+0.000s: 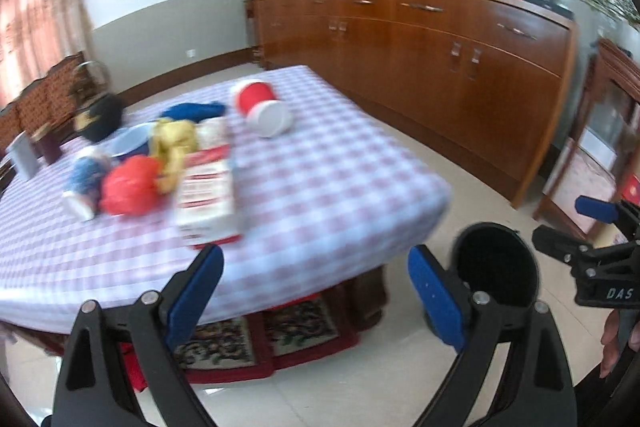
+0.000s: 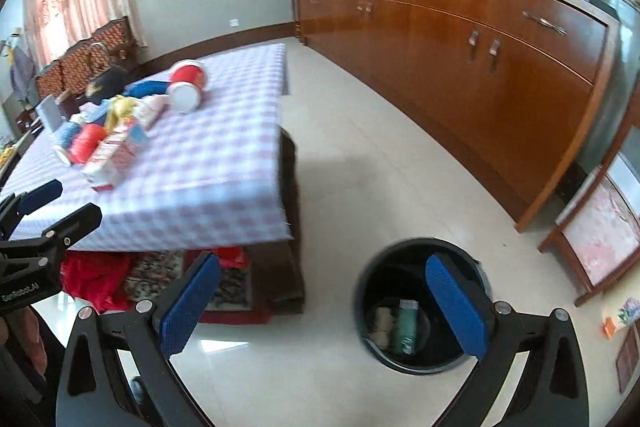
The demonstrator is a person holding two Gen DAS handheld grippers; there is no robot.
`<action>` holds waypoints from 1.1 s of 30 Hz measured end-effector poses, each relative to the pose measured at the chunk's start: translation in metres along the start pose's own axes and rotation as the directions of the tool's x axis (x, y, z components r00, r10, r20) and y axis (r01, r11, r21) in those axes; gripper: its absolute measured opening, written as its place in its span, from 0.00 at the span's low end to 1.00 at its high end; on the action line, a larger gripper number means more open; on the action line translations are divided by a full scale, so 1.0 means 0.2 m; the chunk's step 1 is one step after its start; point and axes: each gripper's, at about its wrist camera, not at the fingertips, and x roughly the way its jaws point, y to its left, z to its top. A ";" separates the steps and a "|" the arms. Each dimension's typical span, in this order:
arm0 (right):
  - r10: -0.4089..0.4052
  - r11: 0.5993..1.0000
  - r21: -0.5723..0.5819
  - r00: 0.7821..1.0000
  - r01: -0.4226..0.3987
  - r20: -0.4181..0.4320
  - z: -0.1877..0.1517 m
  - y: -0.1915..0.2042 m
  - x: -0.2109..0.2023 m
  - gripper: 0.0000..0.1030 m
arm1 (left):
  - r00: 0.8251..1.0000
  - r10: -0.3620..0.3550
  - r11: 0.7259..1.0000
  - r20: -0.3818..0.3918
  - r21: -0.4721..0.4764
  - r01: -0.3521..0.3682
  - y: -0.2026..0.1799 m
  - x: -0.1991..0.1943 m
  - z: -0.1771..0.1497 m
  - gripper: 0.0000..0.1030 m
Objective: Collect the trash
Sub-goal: 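Move both tools back toward the table items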
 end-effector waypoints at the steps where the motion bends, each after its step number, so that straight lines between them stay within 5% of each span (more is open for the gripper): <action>1: 0.018 1.000 -0.006 1.000 -0.018 0.005 0.02 0.05 0.01 1.00 | 1.000 0.018 1.000 0.001 -0.016 -0.018 0.06 0.00 0.00 0.92; 19: 0.160 0.979 -0.138 0.985 -0.150 0.062 0.22 0.76 0.03 1.00 | 0.989 0.144 0.981 0.036 -0.137 -0.138 0.65 -0.07 -0.07 0.92; 33: 0.218 0.952 -0.213 0.976 -0.219 -0.030 0.27 1.23 0.35 0.97 | 0.978 0.207 0.954 -0.013 -0.220 -0.204 1.04 0.03 -0.14 0.91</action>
